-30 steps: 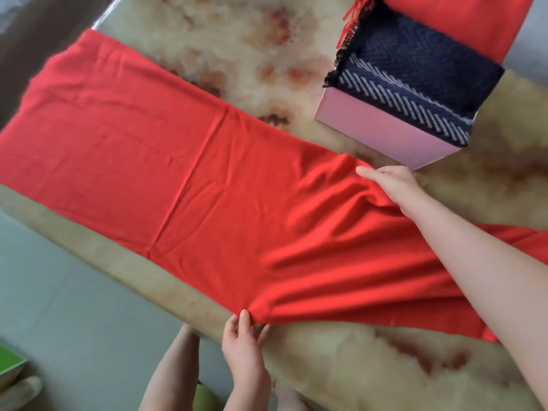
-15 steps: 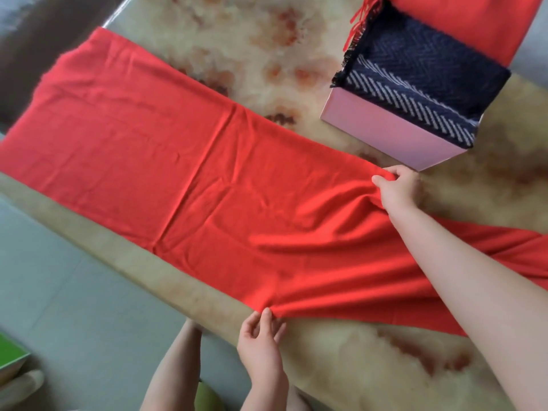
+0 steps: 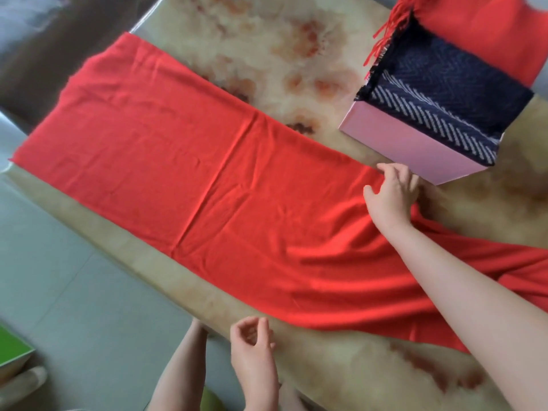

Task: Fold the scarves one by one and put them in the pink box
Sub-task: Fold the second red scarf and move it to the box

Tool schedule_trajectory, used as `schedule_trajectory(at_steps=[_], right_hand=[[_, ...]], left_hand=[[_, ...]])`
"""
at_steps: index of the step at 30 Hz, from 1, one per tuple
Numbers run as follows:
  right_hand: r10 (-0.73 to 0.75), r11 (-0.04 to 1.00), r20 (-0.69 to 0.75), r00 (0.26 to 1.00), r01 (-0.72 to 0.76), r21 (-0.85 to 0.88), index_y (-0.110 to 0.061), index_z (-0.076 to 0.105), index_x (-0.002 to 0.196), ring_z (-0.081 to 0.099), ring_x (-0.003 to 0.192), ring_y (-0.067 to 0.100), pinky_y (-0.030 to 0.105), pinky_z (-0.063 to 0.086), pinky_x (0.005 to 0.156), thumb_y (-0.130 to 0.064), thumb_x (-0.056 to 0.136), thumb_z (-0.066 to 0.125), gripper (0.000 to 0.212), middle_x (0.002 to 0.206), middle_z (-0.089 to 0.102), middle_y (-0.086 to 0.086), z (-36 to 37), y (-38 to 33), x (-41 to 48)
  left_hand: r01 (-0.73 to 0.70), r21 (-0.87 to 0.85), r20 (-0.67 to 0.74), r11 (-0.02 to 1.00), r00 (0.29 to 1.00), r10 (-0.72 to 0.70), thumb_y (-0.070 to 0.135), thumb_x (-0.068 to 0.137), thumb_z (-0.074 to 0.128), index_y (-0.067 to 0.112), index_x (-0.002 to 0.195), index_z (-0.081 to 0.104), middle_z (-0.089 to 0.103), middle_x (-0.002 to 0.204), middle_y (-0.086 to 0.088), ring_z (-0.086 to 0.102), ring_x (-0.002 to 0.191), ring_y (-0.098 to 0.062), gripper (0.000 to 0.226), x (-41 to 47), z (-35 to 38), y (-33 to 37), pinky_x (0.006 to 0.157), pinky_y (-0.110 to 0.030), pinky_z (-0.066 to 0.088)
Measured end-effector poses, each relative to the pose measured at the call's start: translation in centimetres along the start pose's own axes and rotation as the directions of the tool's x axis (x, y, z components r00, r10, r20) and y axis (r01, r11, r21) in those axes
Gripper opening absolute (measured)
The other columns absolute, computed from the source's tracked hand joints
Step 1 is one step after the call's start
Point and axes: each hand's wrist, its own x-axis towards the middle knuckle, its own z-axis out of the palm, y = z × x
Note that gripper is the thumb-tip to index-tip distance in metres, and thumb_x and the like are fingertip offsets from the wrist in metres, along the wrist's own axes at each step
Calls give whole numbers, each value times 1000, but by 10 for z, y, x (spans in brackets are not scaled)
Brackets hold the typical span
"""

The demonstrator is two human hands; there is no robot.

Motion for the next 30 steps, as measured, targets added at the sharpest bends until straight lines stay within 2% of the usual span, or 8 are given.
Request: schedule_trajectory(at_steps=[2, 5, 9, 12, 14, 17, 22, 30], right_hand=[[-152, 988, 33, 988, 152, -6, -10, 52, 130, 37, 125, 35, 39, 23, 108, -15, 84, 60, 48, 139, 46, 10, 9, -22, -1], [-342, 937, 293, 893, 347, 35, -16, 27, 148, 15, 144, 28, 37, 11, 115, -29, 94, 51, 61, 158, 18, 7, 32, -59, -12], [-386, 860, 531, 754, 503, -89, -24, -10, 150, -17, 145, 20, 39, -8, 117, -51, 96, 33, 74, 158, -19, 3, 64, -77, -47], [-375, 840, 523, 765, 520, -158, -24, -22, 144, -22, 144, 21, 39, -15, 114, -63, 91, 19, 78, 154, -26, 2, 73, -72, -61], [-387, 840, 528, 756, 525, -136, -26, -21, 144, -23, 143, 20, 40, -15, 114, -69, 83, 11, 81, 154, -26, 1, 71, -73, -60], [-378, 879, 506, 775, 473, -68, -26, -2, 151, -9, 147, 22, 41, -4, 116, -57, 93, 34, 75, 159, -11, 3, 65, -88, -47], [-319, 948, 161, 934, 314, 62, -15, 49, 135, 39, 122, 35, 41, 28, 102, -43, 90, 47, 53, 137, 46, 10, 65, -142, 12], [-30, 995, 304, 952, 59, -86, -20, 64, 102, 35, 126, 27, 31, 26, 102, -33, 84, 68, 24, 120, 58, 7, 81, -188, 74]], left_hand=[[-361, 225, 28, 905, 931, 365, 10, 85, 66, 23, 93, 54, 61, 98, -2, 58, 98, -24, 19, 13, -3, 20, 81, -17, 44], [-696, 482, 233, 532, 687, 688, 15, 84, 66, 18, 129, 50, 44, 140, -8, 34, 135, -25, 47, 50, 7, 46, 111, -26, 18], [-748, 645, 530, 153, 583, 616, 53, 90, 31, 30, 151, 8, -8, 159, 0, -14, 146, -15, 69, 104, 18, 68, 115, -32, -15], [-718, 696, 604, -13, 575, 552, 62, 90, 23, 30, 151, 6, -6, 160, -1, -10, 146, -18, 72, 124, 3, 59, 116, -41, -7], [-707, 705, 614, -47, 577, 538, 61, 90, 25, 28, 152, 11, 1, 160, -3, -2, 147, -21, 72, 126, -11, 49, 116, -43, -2], [-694, 716, 620, -79, 580, 528, 63, 90, 23, 25, 151, 19, 8, 159, -7, 6, 146, -23, 72, 124, -25, 41, 115, -45, 2], [-719, 695, 571, 13, 562, 599, 60, 90, 26, 27, 151, 14, 1, 160, -8, -4, 147, -23, 71, 135, -20, 77, 116, -42, -5], [-646, 762, 512, 53, 650, 561, 62, 88, 21, 32, 150, 2, -7, 159, -2, -12, 145, -22, 72, 174, -17, 108, 114, -55, 2]])
